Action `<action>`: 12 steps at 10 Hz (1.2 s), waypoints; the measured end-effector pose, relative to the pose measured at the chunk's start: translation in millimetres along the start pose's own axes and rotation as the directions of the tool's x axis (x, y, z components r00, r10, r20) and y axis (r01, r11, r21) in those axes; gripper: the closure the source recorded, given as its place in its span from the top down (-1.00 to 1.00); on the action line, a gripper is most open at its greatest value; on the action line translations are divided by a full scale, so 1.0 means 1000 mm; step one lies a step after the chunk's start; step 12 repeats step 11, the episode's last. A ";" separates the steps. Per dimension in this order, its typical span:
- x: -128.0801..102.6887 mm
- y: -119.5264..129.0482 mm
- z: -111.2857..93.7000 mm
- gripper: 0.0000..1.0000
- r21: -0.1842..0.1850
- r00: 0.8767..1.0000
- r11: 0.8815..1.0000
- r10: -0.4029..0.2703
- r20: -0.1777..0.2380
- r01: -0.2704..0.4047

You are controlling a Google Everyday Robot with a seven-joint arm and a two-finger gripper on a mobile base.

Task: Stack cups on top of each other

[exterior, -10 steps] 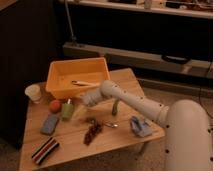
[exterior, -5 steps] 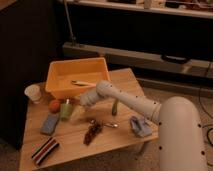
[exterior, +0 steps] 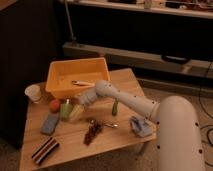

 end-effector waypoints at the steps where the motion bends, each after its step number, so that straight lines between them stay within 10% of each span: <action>1: -0.001 -0.002 0.002 0.60 -0.005 1.000 1.000 -0.008 0.007 0.008; 12: -0.028 0.013 0.020 0.60 -0.193 0.987 0.971 -0.126 0.102 0.144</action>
